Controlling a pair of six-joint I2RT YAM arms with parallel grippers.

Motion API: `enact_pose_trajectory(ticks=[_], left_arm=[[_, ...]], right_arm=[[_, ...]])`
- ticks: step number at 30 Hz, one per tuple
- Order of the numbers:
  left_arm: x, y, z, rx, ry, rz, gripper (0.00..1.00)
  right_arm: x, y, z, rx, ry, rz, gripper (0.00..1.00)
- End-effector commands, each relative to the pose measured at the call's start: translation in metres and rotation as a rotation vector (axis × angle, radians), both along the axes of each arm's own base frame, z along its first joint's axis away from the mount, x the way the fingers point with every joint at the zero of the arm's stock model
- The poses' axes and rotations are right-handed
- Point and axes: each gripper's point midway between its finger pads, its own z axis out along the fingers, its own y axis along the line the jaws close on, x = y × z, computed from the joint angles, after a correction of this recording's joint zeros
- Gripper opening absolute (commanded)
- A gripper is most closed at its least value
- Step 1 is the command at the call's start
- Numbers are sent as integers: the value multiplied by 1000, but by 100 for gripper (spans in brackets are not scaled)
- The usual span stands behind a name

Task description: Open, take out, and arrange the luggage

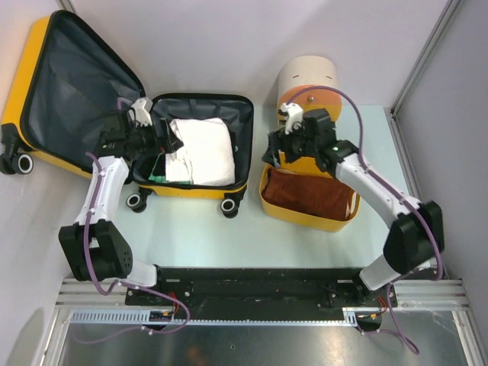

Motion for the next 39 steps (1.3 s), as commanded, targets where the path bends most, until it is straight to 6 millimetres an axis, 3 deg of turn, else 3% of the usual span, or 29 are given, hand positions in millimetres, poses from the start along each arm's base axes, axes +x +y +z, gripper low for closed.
enact_pose_trajectory(ticks=[1, 4, 5, 6, 9, 15, 16, 22, 26, 29, 33, 34, 37, 39], left_arm=[[-4, 16, -30, 17, 85, 59, 100], [-5, 21, -49, -32, 149, 76, 100], [-5, 20, -52, -44, 157, 68, 99], [-6, 17, -54, -55, 166, 59, 98], [-8, 11, -59, -84, 183, 32, 94], [-7, 5, -64, -127, 211, 11, 91], [-8, 3, -63, -134, 211, 7, 90], [-16, -17, -58, -158, 210, -53, 82], [-20, -32, -56, -145, 204, -84, 77], [-21, -42, -58, -120, 206, -102, 70], [-19, -51, -52, -78, 174, -112, 69], [-22, -64, -51, -71, 175, -141, 70], [-18, -61, -53, -44, 176, -104, 68], [-17, -54, -53, -41, 179, -71, 73]], right_arm=[[18, 64, 44, 155, -104, 107, 82], [31, 96, 40, 171, -100, 162, 79], [32, 108, 51, 190, -121, 185, 77], [39, 120, 37, 192, -96, 192, 74], [48, 150, 25, 210, -74, 226, 63], [63, 183, -3, 215, -32, 219, 36], [66, 187, -16, 208, -11, 214, 33], [63, 213, -45, 189, 10, 248, 32], [58, 227, -51, 191, 16, 275, 31], [55, 233, -49, 200, 12, 289, 31], [53, 234, -47, 207, 14, 296, 31], [52, 235, -47, 210, 15, 300, 31], [48, 237, -42, 231, 22, 321, 34], [46, 239, -38, 248, 24, 329, 39]])
